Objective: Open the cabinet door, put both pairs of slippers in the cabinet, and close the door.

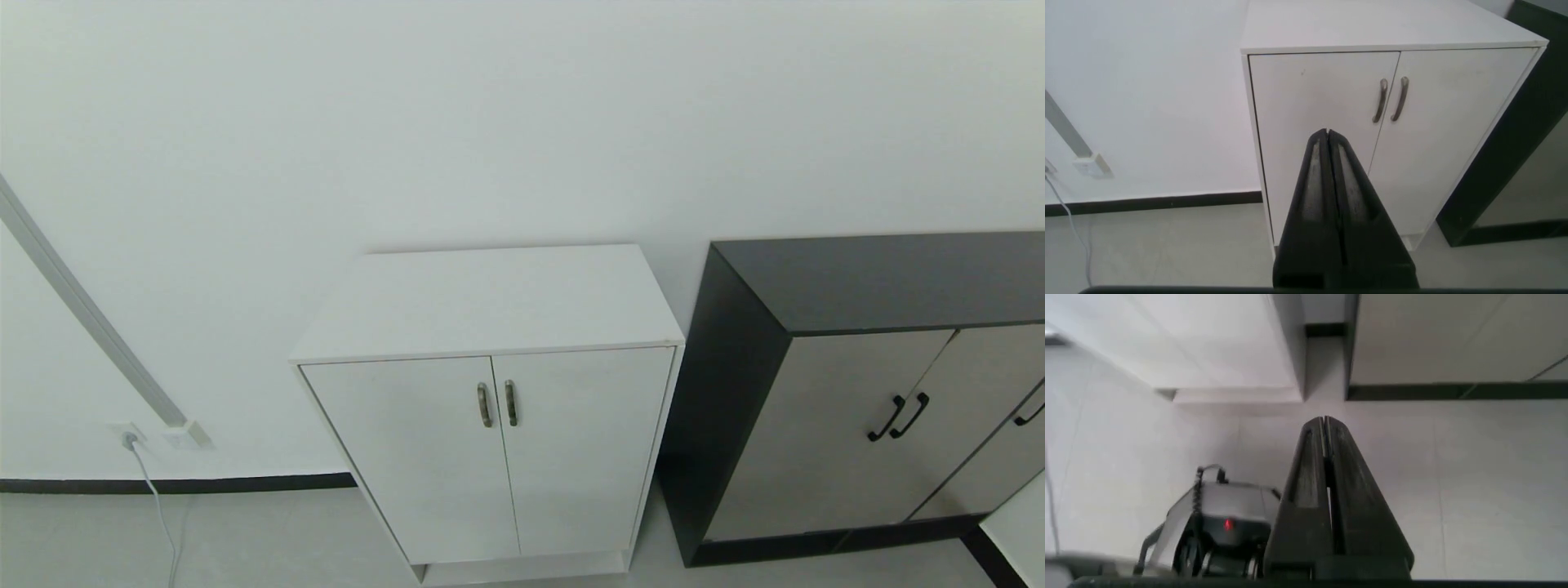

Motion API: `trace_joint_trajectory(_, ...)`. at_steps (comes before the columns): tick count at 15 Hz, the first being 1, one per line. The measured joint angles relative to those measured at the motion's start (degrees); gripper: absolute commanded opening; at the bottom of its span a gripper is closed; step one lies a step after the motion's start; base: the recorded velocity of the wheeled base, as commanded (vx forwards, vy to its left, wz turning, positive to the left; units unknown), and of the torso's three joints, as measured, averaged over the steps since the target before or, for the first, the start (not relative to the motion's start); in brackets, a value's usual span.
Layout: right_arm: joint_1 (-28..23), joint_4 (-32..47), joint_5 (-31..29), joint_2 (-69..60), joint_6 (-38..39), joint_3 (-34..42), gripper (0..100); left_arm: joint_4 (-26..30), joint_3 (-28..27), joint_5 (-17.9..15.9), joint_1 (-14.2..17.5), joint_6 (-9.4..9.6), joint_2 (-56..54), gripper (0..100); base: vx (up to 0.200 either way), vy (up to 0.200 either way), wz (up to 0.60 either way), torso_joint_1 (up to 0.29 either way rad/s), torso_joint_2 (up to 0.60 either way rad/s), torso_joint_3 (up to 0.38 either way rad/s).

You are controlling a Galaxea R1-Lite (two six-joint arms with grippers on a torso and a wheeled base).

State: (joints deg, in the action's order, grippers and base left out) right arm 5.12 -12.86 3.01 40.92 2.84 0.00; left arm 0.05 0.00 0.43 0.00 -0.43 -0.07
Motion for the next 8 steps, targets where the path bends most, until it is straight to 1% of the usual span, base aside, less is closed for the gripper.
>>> trace_joint_trajectory(2,2.2,5.1,0.0,-3.4,0.0,0.0,0,0.0,0.0,0.0,0.0,0.0,0.0,0,0.0,0.0,0.0,0.0,0.0,0.0)
trace_joint_trajectory(5,3.9,10.1,0.0,-7.2,-0.1,0.0,0,0.0,0.0,0.0,0.0,0.0,0.0,0,0.0,0.0,0.0,0.0,0.0,0.0)
trace_joint_trajectory(8,5.7,11.3,-0.3,-9.1,0.0,-0.1,0,0.0,0.0,0.0,0.0,0.0,0.0,0,0.0,0.0,0.0,0.0,0.0,0.0)
